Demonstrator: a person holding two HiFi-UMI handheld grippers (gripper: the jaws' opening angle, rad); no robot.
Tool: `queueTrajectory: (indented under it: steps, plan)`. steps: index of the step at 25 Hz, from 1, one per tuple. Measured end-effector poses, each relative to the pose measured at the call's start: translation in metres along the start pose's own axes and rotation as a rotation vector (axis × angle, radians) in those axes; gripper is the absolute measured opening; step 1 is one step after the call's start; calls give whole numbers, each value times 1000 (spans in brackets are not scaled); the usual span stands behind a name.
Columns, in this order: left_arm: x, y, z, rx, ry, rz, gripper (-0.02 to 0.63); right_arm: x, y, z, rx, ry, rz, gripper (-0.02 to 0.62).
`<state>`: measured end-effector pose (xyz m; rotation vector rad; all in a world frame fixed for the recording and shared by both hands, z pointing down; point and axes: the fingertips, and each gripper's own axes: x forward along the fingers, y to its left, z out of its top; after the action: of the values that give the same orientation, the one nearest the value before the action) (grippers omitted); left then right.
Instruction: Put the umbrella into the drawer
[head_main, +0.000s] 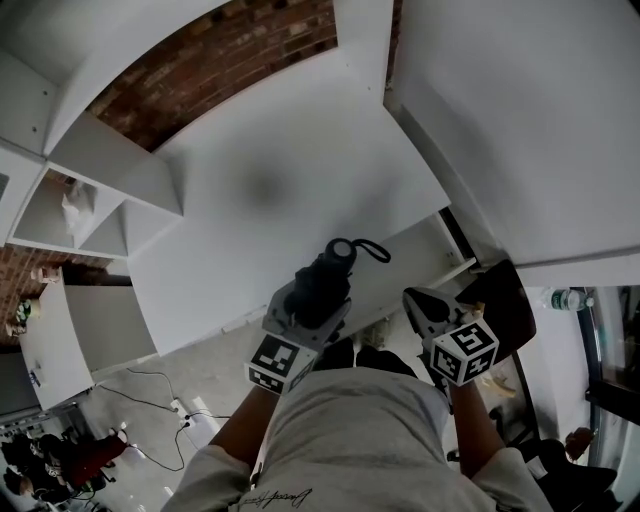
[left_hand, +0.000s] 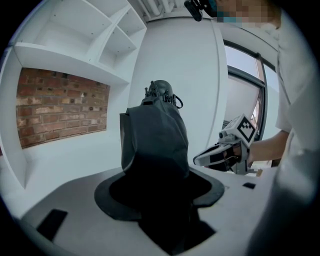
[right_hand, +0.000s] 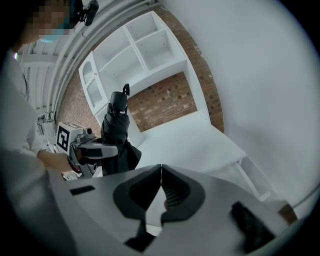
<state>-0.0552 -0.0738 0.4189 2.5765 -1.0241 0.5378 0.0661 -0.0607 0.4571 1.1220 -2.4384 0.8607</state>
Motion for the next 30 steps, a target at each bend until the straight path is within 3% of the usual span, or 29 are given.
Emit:
queueTrajectory:
  steps: [19, 30]
  plan:
    - [39, -8, -68, 45, 171, -41, 273, 16, -10, -35, 60, 74, 18, 28]
    - [59, 0, -106, 69, 255, -60, 273, 26, -6, -45, 40, 106, 10, 28]
